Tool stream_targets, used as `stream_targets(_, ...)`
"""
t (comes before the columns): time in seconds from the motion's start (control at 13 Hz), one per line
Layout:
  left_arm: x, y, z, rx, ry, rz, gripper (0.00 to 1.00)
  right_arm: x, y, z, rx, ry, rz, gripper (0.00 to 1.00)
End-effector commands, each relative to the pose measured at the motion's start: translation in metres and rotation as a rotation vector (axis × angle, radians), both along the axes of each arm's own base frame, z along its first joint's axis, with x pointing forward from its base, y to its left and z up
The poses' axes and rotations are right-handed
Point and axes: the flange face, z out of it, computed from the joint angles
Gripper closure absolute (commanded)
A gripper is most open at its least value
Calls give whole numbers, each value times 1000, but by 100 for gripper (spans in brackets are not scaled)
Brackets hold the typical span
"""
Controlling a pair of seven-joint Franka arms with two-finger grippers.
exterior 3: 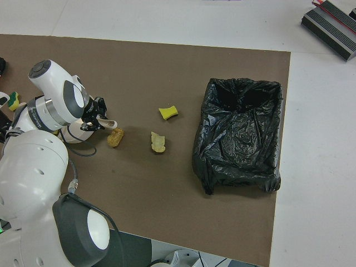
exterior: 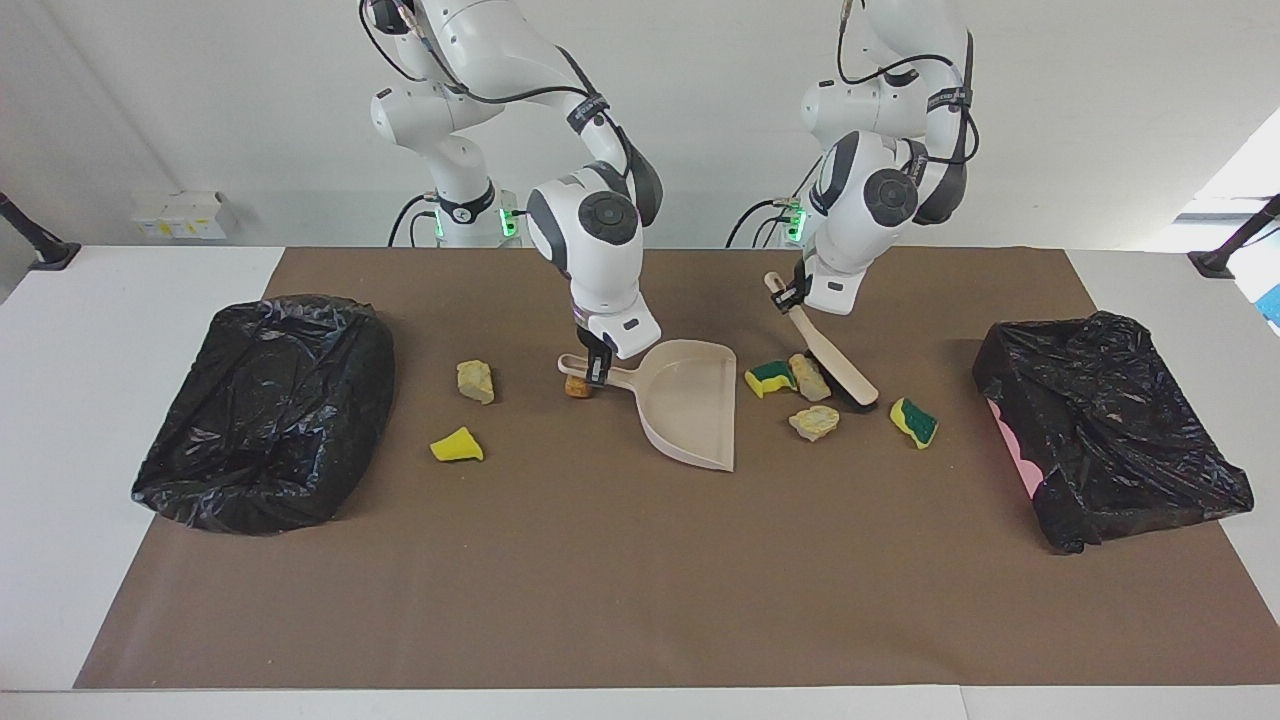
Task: Sweep and dump trash in bin
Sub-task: 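Sweep the sponge pieces into the dustpan with the left gripper's brush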
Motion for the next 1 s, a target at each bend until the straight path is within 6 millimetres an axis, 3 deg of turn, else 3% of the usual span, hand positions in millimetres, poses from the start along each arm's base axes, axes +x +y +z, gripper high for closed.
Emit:
stream_targets(0.0, -1, -31, 2, -70, -91, -185, 100, -9, 6, 4, 3, -17, 43, 100)
stream_targets(0.46, -25, -79, 8, -93, -119, -372, 100, -14, 12, 2, 0, -12, 30, 100)
stream_targets(0.69, -23, -88, 15, -144, -132, -542, 100, -15, 12, 1, -5, -7, 8, 100)
stream_targets(0.92, -21, -105, 26, -192, -144, -557, 100, -16, 10, 1, -11, -1, -6, 100)
